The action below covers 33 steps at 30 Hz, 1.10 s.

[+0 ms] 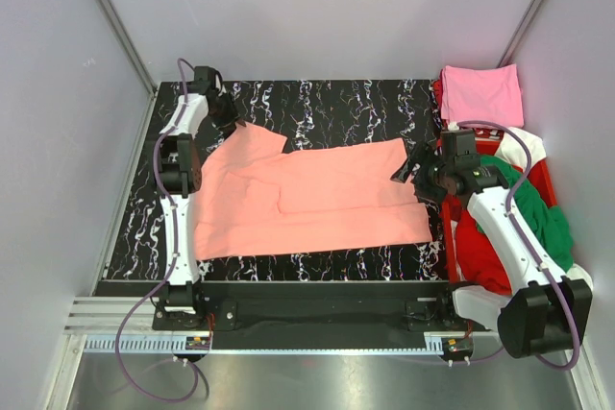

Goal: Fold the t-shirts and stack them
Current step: Fold the tshirt

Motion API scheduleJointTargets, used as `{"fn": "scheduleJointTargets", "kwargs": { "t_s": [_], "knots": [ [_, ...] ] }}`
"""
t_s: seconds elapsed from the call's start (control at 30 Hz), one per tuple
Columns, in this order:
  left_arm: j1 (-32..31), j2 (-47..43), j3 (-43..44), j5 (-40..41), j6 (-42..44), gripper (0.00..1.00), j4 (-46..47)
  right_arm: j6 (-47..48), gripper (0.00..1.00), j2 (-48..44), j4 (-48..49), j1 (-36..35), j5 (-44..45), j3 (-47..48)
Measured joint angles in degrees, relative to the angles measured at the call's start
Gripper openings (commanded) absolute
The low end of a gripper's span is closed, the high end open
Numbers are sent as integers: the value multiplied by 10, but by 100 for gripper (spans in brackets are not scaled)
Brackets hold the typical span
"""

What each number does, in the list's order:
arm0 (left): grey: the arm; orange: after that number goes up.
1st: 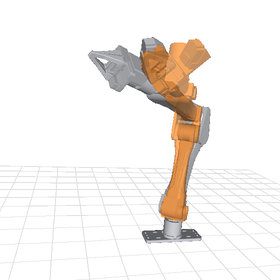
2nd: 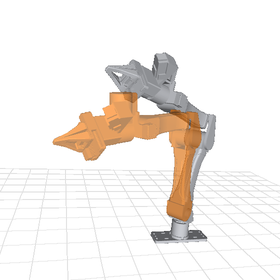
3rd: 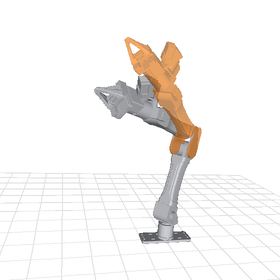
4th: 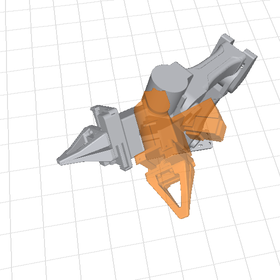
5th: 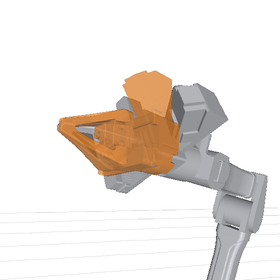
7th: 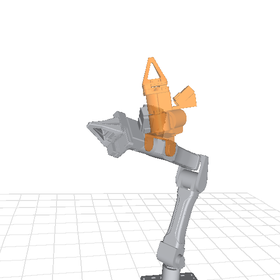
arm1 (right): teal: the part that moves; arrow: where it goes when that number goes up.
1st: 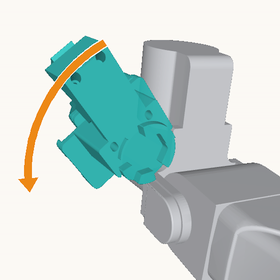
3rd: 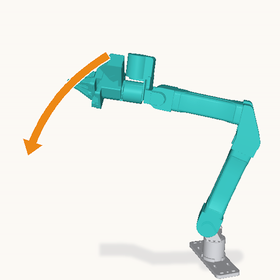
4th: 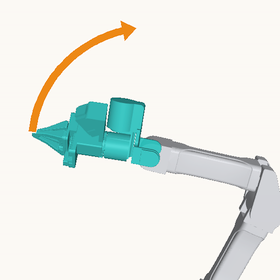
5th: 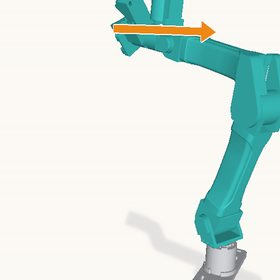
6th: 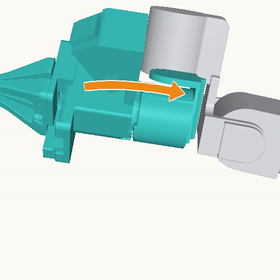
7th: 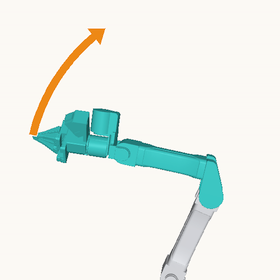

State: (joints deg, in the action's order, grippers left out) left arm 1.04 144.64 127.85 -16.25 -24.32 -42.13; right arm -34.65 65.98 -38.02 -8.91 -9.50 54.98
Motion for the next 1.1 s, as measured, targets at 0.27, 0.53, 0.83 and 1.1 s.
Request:
{"fn": "scheduleJointTargets", "kwargs": {
  "t_s": [0.27,0.53,0.83,1.1],
  "knots": [
    [4,15,19,2,-5,0,2,5,82,30,13,0,-1,-12],
    [5,-33,-56,2,-8,0,15,25,75,269,-6,0,20,179],
    [3,-181,-156,-11,-9,0,19,61,67,588,-71,1,123,560],
    [1,-208,-161,-24,6,0,16,96,64,743,-152,1,204,708]
  ]
}}
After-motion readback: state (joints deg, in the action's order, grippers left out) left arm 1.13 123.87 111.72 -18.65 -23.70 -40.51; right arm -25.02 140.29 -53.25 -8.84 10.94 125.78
